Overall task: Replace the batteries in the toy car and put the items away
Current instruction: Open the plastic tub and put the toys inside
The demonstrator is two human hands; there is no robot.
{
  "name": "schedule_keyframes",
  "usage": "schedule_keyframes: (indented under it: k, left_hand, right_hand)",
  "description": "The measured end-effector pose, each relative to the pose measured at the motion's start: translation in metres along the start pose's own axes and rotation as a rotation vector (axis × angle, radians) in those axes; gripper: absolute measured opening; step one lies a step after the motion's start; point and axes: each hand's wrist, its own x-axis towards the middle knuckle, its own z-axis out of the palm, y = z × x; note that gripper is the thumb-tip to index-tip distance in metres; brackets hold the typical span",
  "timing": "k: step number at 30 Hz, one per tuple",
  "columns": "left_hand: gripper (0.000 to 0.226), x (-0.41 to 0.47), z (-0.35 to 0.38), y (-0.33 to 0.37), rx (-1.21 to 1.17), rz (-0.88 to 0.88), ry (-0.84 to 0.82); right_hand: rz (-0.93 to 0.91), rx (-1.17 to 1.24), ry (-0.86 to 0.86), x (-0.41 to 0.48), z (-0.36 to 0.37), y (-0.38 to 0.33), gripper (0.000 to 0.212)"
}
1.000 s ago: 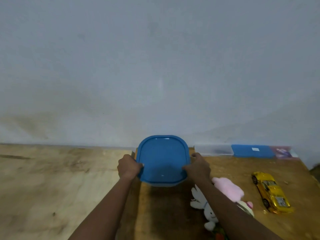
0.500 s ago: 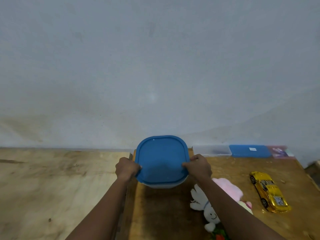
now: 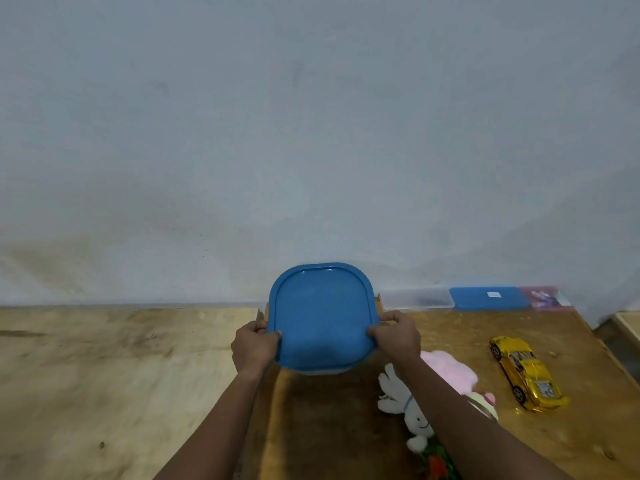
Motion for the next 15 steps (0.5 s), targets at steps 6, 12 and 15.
schedule_keyframes:
  k: [6, 12, 15]
  left_hand:
    - [0.015, -0.035, -0.008, -0.002, -0.082, 0.07, 0.089]
    - [0.018, -0.09, -0.015, -0.02, -0.075, 0.164, 0.161]
    - [0.019, -0.123, -0.017, -0.039, -0.06, 0.189, 0.204]
  right_hand:
    - [-0.005, 0.125, -0.082, -0.023, -0.013, 0.015, 0.031]
    - [-0.03, 0.085, -0.084, -0.058, -0.032, 0.049, 0.031]
    - [-0.062, 0.013, -0.113, -0.079, -0.04, 0.074, 0.034]
